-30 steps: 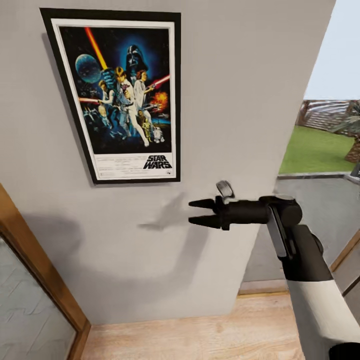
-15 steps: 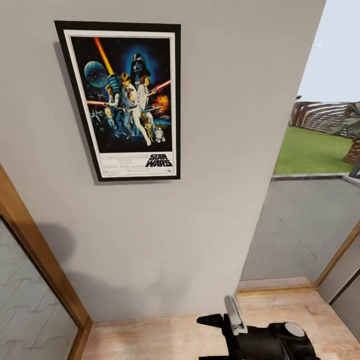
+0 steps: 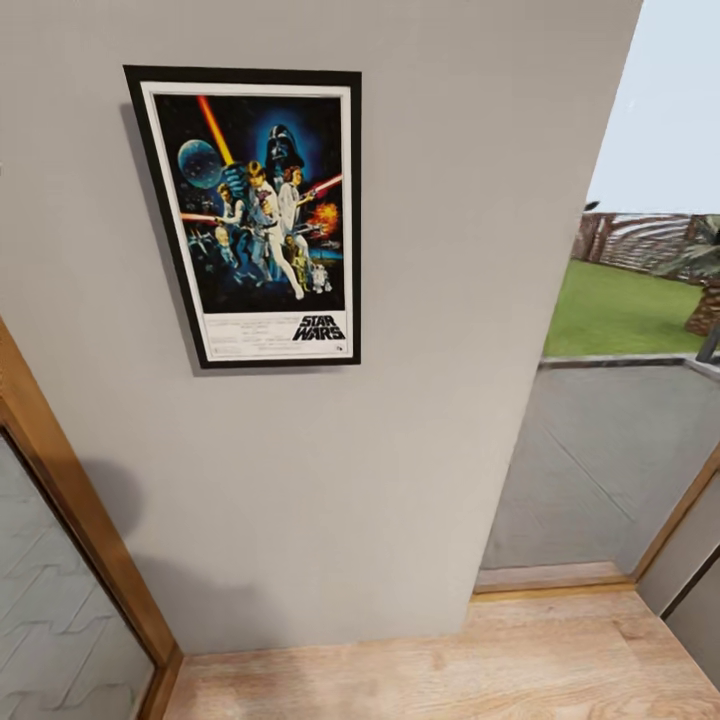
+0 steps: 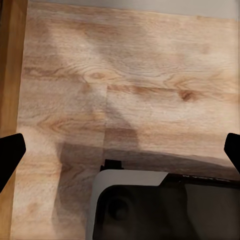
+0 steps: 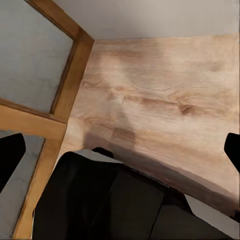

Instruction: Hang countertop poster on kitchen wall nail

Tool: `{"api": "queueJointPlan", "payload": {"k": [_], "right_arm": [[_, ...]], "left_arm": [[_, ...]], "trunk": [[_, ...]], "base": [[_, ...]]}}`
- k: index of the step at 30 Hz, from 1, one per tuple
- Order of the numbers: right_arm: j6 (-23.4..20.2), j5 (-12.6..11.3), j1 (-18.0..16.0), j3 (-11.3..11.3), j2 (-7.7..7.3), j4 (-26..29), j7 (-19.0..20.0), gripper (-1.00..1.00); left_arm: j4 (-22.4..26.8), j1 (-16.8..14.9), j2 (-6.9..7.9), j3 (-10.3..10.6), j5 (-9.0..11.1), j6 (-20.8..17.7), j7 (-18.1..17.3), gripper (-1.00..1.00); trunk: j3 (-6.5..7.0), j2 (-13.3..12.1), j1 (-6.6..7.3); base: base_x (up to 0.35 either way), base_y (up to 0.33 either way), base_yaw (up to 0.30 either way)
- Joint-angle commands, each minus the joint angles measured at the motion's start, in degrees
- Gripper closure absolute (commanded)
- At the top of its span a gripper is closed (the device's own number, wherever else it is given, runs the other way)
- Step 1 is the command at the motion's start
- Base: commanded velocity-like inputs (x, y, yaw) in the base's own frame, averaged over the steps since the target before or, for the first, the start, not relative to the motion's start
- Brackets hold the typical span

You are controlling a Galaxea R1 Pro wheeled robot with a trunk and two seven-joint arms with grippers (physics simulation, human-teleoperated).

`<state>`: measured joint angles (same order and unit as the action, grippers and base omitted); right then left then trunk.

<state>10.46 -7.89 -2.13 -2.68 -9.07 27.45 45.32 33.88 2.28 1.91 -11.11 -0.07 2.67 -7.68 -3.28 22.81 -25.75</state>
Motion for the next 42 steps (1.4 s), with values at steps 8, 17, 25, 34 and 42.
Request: {"api": "queueJointPlan", "payload": {"k": [8, 17, 25, 34, 42], "right_arm": [[0.3, -0.6, -0.1, -0.3, 1.2, -0.4, -11.8, -1.0], [0.4, -0.9, -0.1, -0.2, 1.96, -0.4, -16.8, -1.0], [0.4, -1.0, -0.1, -0.2, 3.4, -0.5, -22.2, -1.0], [0.3, -0.8, -0.2, -0.1, 4.2, -7.8, -27.3, -1.0], [0.3, -0.8, -0.2, -0.1, 3.89, -24.6, -27.7, -1.0]], "left_arm": [[0.0, 0.0, -0.06, -0.2, 0.0, 0.0, -0.4, -1.0], [0.0, 0.0, -0.07, -0.2, 0.0, 0.0, -0.4, -1.0], [0.0, 0.0, -0.07, -0.2, 0.0, 0.0, -0.4, -1.0], [0.0, 0.0, -0.07, -0.3, 0.0, 0.0, -0.3, -1.0], [0.0, 0.0, -0.1, -0.2, -0.1, 0.0, -0.3, -1.0]], "trunk": [[0.66, 0.1, -0.04], [1.51, 0.1, -0.04], [2.28, 0.1, -0.04], [2.7, 0.1, -0.04], [2.71, 0.1, -0.04]], "base": [[0.0, 0.0, 0.0], [0.0, 0.0, 0.0], [0.0, 0.0, 0.0], [0.0, 0.0, 0.017], [0.0, 0.0, 0.001]]}}
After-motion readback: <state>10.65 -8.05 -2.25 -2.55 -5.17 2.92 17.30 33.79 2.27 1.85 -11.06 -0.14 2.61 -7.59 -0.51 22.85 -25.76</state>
